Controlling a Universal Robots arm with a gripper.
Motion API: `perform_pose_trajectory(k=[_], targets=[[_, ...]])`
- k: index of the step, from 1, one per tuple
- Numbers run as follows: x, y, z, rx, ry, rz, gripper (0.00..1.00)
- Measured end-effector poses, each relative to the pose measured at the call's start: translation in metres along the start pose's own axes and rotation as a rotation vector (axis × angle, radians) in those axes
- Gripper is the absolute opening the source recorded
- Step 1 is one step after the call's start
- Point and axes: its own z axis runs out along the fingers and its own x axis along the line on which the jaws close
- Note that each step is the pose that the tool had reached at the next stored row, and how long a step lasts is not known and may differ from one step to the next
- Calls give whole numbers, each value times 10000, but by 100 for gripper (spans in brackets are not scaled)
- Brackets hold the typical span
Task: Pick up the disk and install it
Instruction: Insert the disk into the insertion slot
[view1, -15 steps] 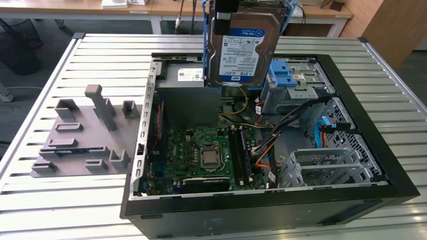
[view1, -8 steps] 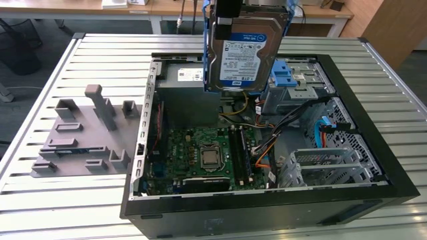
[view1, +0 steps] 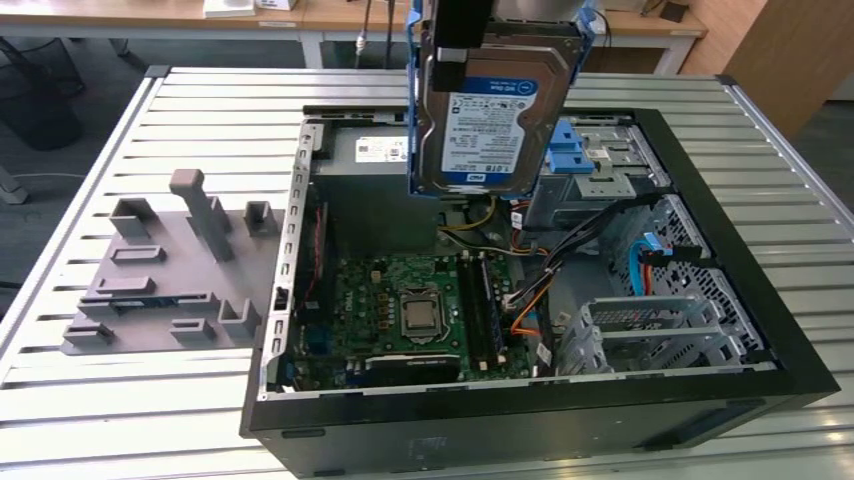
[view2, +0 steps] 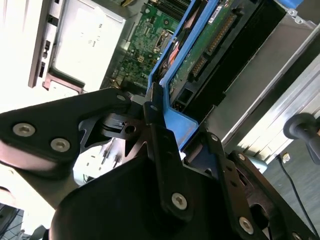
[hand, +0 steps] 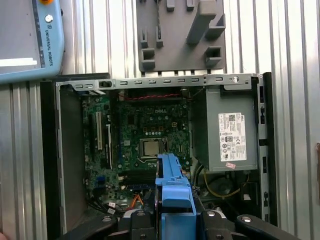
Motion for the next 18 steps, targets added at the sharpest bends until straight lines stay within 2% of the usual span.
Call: perform_pose_trajectory(k=[5, 7, 12, 18], targets=[[178, -11, 8, 26, -1, 0, 36], [225, -14, 12, 29, 7, 0, 36], [254, -32, 16, 34, 90, 0, 36], [248, -159, 25, 36, 102, 0, 36]])
